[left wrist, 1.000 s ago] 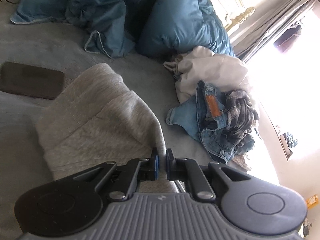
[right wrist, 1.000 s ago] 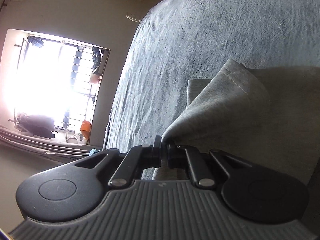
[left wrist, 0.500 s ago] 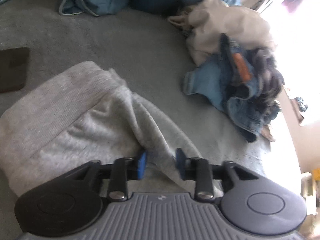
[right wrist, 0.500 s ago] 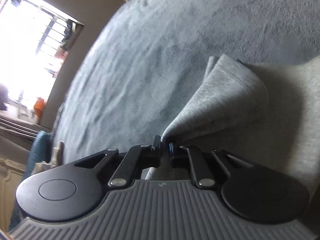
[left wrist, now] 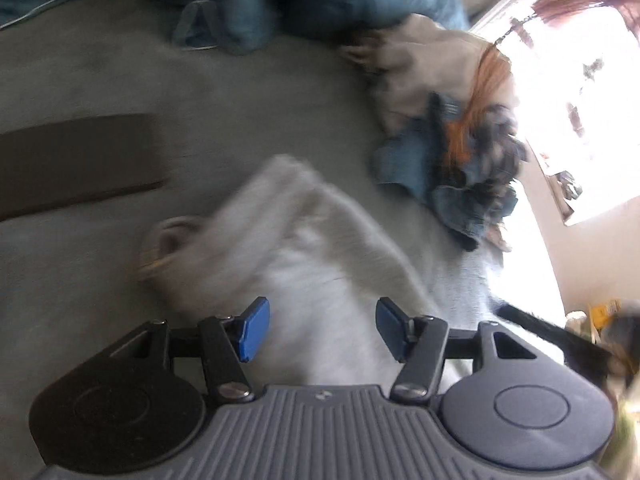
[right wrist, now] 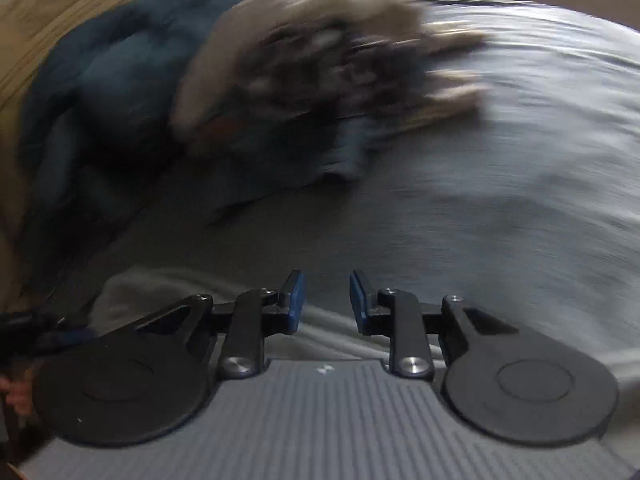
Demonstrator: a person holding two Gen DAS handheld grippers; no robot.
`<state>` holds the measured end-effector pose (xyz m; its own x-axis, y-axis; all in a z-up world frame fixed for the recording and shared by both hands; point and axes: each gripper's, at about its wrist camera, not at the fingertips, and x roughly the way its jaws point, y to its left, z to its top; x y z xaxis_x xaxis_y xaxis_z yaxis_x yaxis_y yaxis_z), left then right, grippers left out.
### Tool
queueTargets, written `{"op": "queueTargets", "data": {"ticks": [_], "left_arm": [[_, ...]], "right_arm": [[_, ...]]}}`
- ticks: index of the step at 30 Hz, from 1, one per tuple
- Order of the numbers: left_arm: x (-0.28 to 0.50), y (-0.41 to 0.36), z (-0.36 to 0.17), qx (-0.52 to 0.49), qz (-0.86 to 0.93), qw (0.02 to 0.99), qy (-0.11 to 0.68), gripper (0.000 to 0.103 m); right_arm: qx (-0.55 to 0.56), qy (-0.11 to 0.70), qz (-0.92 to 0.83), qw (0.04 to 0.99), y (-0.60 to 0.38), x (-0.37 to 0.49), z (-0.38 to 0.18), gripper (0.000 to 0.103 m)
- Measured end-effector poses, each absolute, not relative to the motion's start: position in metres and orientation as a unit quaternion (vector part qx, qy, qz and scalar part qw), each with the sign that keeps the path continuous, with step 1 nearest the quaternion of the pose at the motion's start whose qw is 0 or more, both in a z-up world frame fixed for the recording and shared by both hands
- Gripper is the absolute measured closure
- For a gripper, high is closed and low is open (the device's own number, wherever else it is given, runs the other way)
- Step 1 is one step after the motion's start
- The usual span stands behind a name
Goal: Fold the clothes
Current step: 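Fold the sweatpants leg toward the waistband and pinch it with the right tool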
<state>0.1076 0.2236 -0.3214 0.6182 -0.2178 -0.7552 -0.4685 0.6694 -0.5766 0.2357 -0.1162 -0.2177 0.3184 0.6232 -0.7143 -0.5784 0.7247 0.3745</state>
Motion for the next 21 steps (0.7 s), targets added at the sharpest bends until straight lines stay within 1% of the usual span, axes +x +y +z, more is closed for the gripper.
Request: {"op": "queueTargets", "data": {"ticks": [2,5,6,9,13,14,20,21], "left_arm": [[0.094,0.235,-0.326,-0.407,0.093,0.799,0.433,0.044],[0.085,0.249,-0.341,-0.421,0.097,0.784,0.446,0.044],[0.085,0.252,-0.348,-0.425,0.097,0.780,0.450,0.044],[0.088,0.260,-0.363,-0.443,0.094,0.770,0.449,0.044],[0.098,0.265,-0.374,-0.460,0.081,0.765,0.443,0.044],[0.101,0.266,-0.376,-0.463,0.077,0.765,0.442,0.044],[0.116,0.263,-0.386,-0.465,0.063,0.759,0.452,0.045],[0.117,0.263,-0.387,-0.465,0.061,0.758,0.453,0.045]], "right_arm": [[-0.049,0.463,0.480,0.744,-0.025,0.244,-0.233,0.076],[-0.169,0.421,0.577,0.679,0.086,0.240,-0.249,0.076],[-0.185,0.417,0.593,0.664,0.110,0.242,-0.253,0.076],[-0.217,0.445,0.613,0.615,0.167,0.252,-0.266,0.076],[-0.263,0.473,0.628,0.559,0.198,0.256,-0.279,0.076],[-0.263,0.483,0.630,0.549,0.199,0.257,-0.282,0.074],[-0.213,0.539,0.613,0.536,0.201,0.275,-0.289,0.069],[-0.207,0.542,0.612,0.538,0.200,0.277,-0.288,0.064]]}}
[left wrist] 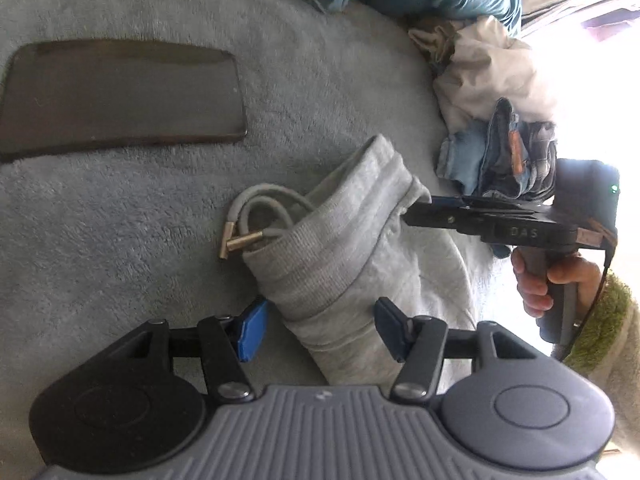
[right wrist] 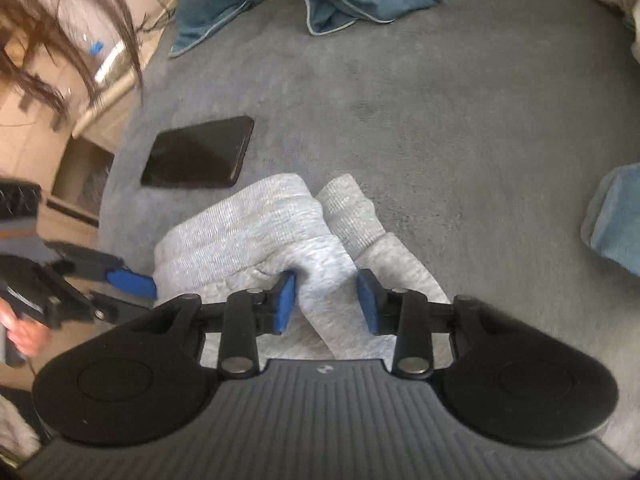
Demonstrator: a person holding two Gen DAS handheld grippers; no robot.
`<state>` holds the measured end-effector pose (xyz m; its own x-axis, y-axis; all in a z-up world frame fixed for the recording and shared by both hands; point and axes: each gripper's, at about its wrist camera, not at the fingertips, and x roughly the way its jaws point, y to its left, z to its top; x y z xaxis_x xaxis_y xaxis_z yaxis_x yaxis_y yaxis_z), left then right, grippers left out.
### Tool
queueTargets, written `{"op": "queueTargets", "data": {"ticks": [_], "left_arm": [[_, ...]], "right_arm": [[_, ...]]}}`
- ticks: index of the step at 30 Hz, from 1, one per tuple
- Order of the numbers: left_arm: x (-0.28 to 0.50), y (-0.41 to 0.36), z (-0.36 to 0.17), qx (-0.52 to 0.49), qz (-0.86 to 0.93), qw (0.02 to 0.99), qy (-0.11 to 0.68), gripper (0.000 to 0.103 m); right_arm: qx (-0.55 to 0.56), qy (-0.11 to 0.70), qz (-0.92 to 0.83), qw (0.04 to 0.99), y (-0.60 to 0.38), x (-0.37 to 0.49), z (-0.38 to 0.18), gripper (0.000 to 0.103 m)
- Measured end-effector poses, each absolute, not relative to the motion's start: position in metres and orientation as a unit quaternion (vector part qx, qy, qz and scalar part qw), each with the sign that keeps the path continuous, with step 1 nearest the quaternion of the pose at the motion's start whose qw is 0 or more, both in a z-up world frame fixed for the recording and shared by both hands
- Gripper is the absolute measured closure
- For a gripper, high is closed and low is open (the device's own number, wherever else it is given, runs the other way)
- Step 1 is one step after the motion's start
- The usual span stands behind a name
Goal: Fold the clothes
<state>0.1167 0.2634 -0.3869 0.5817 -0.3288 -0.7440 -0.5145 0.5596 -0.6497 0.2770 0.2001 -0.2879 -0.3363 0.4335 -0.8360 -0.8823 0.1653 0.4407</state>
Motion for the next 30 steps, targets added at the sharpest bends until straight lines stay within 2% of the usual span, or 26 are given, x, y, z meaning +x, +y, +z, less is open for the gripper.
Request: {"op": "queueTargets", "data": {"ticks": [1,4,8,10,12,13,19,30], "left_arm": [[0.118,0.263,-0.388,-0.465,0.060,0.758,0.454,0.045],[0.123,0.262,-0.390,-0.458,0.060,0.758,0.460,0.045],[0.130,0.260,-0.392,-0.462,0.072,0.752,0.465,0.045],[0.133,0.259,-0.390,-0.461,0.074,0.752,0.466,0.045],[0.135,0.257,-0.386,-0.454,0.070,0.756,0.466,0.045],[0.137,0.256,-0.385,-0.451,0.067,0.759,0.465,0.045],[0.146,0.256,-0.387,-0.444,0.062,0.760,0.470,0.045],[0.155,0.260,-0.411,-0.502,0.082,0.730,0.456,0.042]], "right_arm": [[-0.205,0.540,0.611,0.541,0.197,0.278,-0.287,0.059],[-0.186,0.548,0.617,0.534,0.187,0.281,-0.290,0.053],[-0.189,0.531,0.622,0.543,0.179,0.275,-0.292,0.055],[-0.195,0.508,0.621,0.564,0.172,0.270,-0.284,0.083],[-0.198,0.476,0.618,0.594,0.166,0.264,-0.278,0.098],[-0.196,0.461,0.615,0.609,0.162,0.262,-0.274,0.101],[-0.195,0.413,0.605,0.652,0.141,0.264,-0.251,0.101],[-0.272,0.372,0.593,0.660,0.163,0.265,-0.285,0.101]]}}
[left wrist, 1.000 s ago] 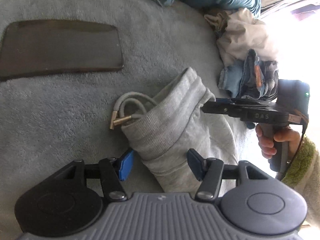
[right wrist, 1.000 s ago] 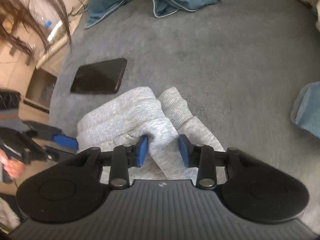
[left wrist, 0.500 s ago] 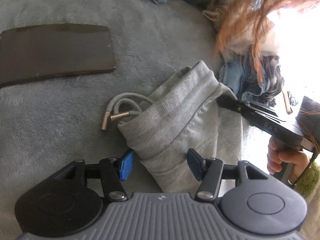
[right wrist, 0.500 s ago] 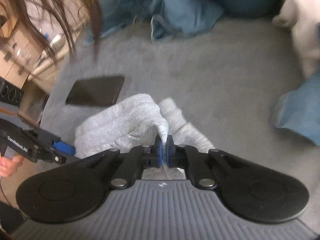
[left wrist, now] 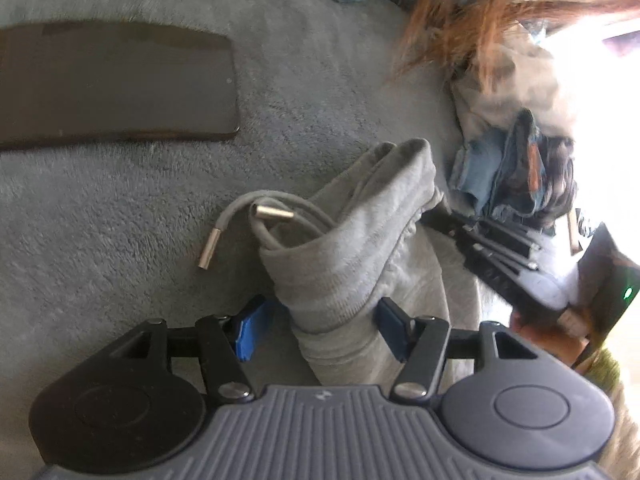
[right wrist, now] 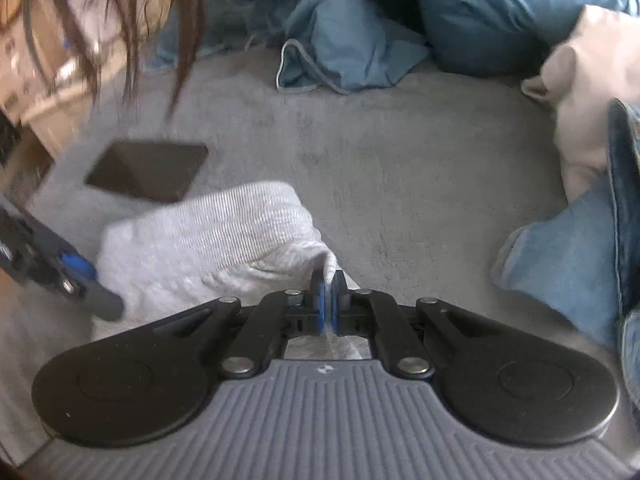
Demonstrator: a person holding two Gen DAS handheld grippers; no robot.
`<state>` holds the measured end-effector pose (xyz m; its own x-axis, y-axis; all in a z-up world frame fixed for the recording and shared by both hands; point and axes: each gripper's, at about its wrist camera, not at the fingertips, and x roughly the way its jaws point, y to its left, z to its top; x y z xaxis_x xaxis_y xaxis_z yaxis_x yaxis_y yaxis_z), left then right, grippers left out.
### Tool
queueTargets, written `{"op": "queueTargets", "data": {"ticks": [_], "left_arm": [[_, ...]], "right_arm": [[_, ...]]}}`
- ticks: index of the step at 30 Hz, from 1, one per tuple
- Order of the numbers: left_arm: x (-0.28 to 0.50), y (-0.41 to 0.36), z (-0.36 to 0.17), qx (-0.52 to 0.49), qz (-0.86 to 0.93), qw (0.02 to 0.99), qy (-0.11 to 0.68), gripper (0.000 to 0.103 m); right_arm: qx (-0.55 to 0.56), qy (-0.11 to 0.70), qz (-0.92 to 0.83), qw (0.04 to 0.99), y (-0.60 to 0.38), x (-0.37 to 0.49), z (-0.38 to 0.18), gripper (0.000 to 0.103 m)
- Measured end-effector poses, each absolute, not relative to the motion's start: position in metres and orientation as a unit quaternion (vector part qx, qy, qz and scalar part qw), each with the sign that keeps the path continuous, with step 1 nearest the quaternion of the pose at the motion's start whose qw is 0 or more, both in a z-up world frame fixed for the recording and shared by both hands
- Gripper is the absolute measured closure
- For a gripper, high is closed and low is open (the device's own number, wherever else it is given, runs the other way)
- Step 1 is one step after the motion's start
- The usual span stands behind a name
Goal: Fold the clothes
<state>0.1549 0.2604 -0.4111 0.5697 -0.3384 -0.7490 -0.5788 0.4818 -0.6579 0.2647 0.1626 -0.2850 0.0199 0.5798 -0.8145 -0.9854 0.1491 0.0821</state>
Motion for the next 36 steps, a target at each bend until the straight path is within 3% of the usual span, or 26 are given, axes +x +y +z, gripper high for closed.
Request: {"op": "queueTargets", "data": {"ticks": [3,6,8,9,12,16,20,23,27,31,36], "left_arm": [[0.157,0.260,-0.419,-0.526,0.091,0.718,0.447,0.044],[0.161,0.260,-0.423,-0.542,0.100,0.708,0.440,0.054],[0.161,0.260,-0.425,-0.547,0.108,0.703,0.441,0.056],[0.161,0.260,-0.426,-0.547,0.110,0.702,0.442,0.057],[0.162,0.260,-0.425,-0.547,0.111,0.702,0.443,0.057],[0.164,0.260,-0.428,-0.549,0.113,0.699,0.444,0.057],[0.167,0.260,-0.431,-0.553,0.118,0.694,0.445,0.057],[0.169,0.258,-0.431,-0.550,0.124,0.695,0.447,0.057],[0.170,0.252,-0.431,-0.543,0.140,0.701,0.440,0.059],[0.170,0.241,-0.426,-0.524,0.164,0.719,0.426,0.064],[0.165,0.230,-0.411,-0.513,0.184,0.737,0.399,0.072]], "right_arm": [[-0.287,0.367,0.587,0.661,0.168,0.262,-0.298,0.101],[-0.295,0.359,0.579,0.669,0.169,0.256,-0.306,0.099],[-0.291,0.358,0.572,0.678,0.168,0.253,-0.307,0.099],[-0.281,0.362,0.567,0.685,0.167,0.254,-0.306,0.095],[-0.231,0.375,0.536,0.720,0.151,0.263,-0.296,0.068],[-0.098,0.395,0.468,0.785,0.089,0.279,-0.257,0.059],[0.121,0.428,0.339,0.829,-0.046,0.265,-0.218,0.052],[0.312,0.455,0.199,0.810,-0.168,0.210,-0.221,0.049],[0.509,0.462,0.001,0.726,-0.279,0.089,-0.263,0.047],[0.582,0.451,-0.085,0.672,-0.311,0.025,-0.317,0.046],[0.607,0.423,-0.056,0.670,-0.311,0.044,-0.367,0.046]]}}
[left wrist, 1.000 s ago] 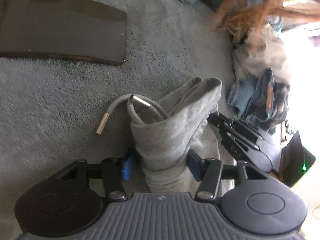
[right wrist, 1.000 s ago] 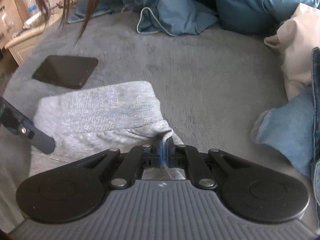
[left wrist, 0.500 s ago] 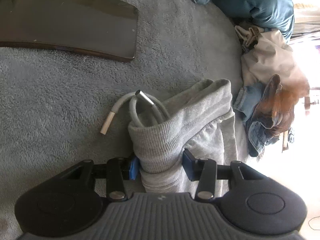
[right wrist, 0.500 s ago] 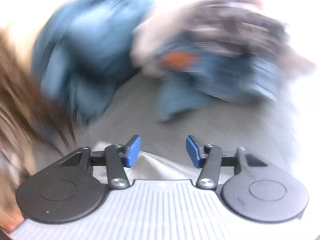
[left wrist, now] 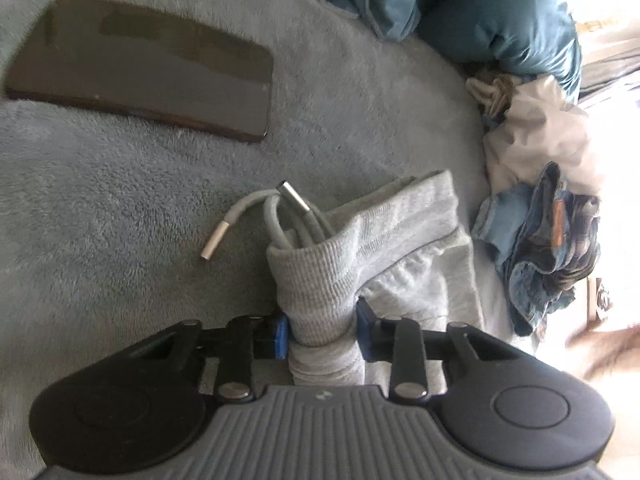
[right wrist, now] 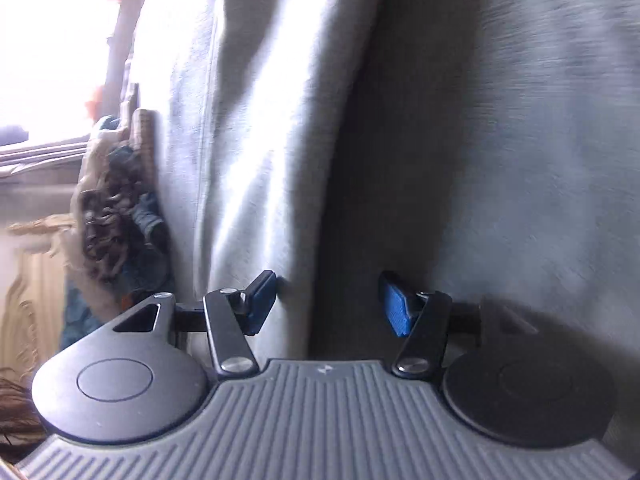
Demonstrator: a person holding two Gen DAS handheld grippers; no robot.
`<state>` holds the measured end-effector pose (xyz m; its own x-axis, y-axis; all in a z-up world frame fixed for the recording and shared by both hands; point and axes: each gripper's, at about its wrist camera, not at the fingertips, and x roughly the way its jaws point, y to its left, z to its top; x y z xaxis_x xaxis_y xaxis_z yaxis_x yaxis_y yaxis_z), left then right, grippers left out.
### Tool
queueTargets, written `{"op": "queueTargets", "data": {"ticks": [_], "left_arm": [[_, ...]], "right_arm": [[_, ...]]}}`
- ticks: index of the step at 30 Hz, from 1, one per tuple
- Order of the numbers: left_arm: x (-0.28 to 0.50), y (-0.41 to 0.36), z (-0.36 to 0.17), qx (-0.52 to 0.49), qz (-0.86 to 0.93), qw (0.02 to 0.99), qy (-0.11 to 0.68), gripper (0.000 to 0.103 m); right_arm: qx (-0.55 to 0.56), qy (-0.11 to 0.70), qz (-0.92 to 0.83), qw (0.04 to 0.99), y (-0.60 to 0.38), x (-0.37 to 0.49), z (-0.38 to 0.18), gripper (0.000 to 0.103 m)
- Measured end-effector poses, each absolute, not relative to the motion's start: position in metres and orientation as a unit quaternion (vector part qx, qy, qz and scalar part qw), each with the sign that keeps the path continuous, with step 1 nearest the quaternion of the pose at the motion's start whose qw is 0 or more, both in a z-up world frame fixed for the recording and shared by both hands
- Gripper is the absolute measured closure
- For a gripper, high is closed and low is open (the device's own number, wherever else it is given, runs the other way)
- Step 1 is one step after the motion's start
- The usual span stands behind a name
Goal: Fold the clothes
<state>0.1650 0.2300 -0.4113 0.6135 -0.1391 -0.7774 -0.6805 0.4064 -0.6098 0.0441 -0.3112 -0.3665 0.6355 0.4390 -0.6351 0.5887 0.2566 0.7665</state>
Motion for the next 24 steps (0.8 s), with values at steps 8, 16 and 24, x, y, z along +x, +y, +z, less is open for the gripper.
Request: {"op": "queueTargets", "data": {"ticks": [8,16,24], "left_arm": [[0.116,0.228,-0.363,-0.526,0.193,0.747,0.358,0.074],[0.031,0.227,-0.325,-0.542,0.228,0.721,0.366,0.074],[-0.026,0.236,-0.340,-0.509,0.267,0.713,0.401,0.074]], "right_arm": [[0.645,0.375,-0.054,0.664,-0.318,0.065,-0.371,0.096],[0.628,0.388,-0.012,0.674,-0.341,0.046,-0.327,0.096],[0.610,0.449,-0.008,0.653,-0.357,-0.008,-0.312,0.097]]}}
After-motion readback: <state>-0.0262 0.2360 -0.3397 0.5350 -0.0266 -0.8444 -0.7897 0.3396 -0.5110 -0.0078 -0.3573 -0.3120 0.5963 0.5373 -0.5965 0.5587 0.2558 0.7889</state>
